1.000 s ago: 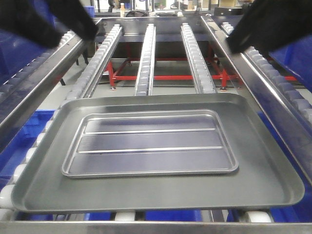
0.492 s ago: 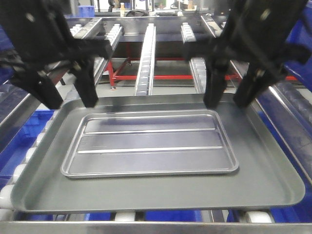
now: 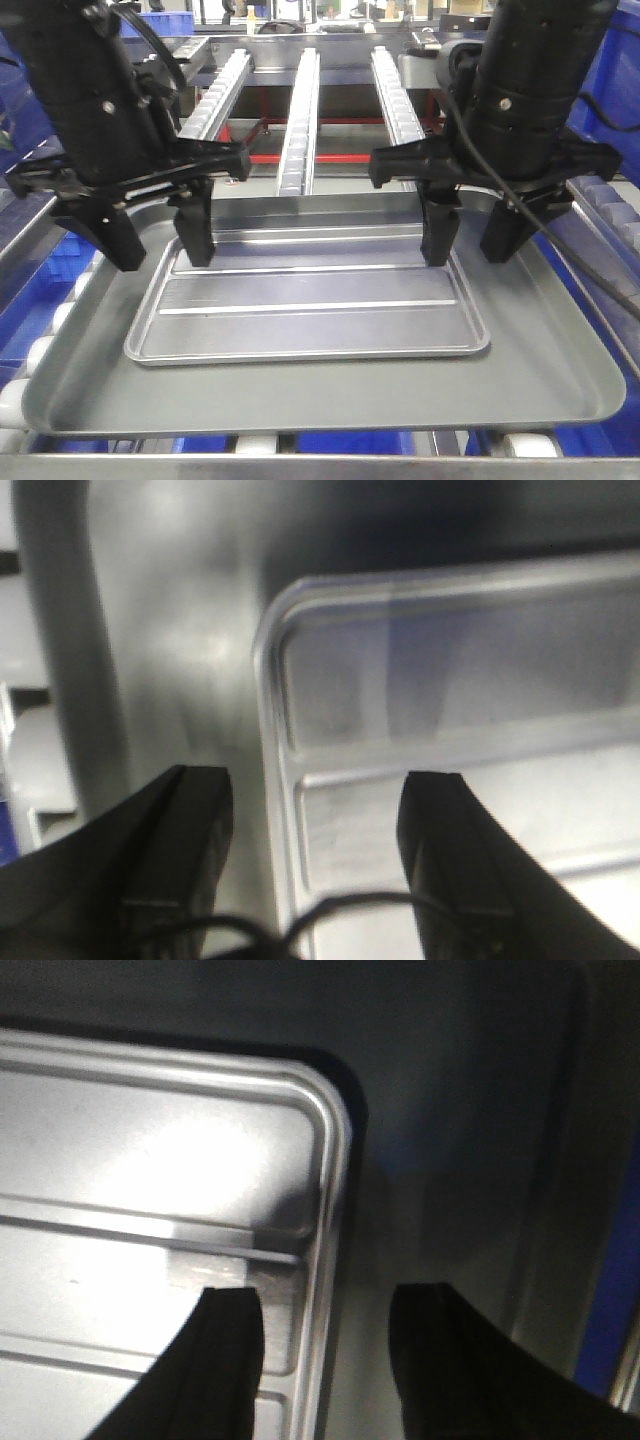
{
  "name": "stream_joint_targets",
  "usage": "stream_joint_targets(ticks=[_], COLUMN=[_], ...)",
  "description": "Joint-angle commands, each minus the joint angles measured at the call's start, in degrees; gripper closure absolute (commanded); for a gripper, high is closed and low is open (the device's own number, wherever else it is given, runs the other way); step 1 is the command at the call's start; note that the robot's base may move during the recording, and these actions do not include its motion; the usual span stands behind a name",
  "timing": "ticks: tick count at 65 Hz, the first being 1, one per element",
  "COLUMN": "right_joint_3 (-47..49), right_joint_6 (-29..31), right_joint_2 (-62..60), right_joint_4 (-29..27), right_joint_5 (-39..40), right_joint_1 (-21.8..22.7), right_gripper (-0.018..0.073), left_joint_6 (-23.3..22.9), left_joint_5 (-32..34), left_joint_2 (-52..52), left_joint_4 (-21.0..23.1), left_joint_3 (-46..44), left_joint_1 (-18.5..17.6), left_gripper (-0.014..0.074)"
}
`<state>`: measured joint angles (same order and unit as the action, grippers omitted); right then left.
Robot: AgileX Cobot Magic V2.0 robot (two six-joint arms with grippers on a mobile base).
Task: Grab silver tray and place in blue box
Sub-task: 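Lower both grippers open over the tray's side rims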
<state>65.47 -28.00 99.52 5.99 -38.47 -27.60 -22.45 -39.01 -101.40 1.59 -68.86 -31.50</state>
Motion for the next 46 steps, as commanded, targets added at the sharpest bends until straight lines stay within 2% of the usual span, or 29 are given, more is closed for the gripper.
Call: stream_joint_targets(ticks=[1, 29, 38, 46], right_joint_3=[1.92, 1.92, 1.92, 1.92], right_joint_6=[-0.12, -0.12, -0.12, -0.12], right_joint_2=[-1.24, 0.1, 0.1, 0.1], right_joint_4=[1.17, 1.27, 1.27, 1.27], right_joint_5=[2.11, 2.98, 2.98, 2.85], right_joint_1=[0.19, 0.19, 0.19, 0.19], right_gripper=[0.0146, 0.0157, 0.0291, 0.0475], left_joint_6=[-2.23, -2.6, -2.6, -2.6], left_joint_5=[2.79, 3.01, 2.79, 2.41], left_joint_2=[2.07, -2.07, -2.07, -2.07], left_joint_4=[-1.18, -1.59, -1.59, -1.59], left_joint_3=[-1.85, -1.85, -1.85, -1.85], left_joint_1=[-0.2, -0.2, -0.2, -0.2], left_gripper=[0.0314, 0.0314, 0.0344, 0.0475])
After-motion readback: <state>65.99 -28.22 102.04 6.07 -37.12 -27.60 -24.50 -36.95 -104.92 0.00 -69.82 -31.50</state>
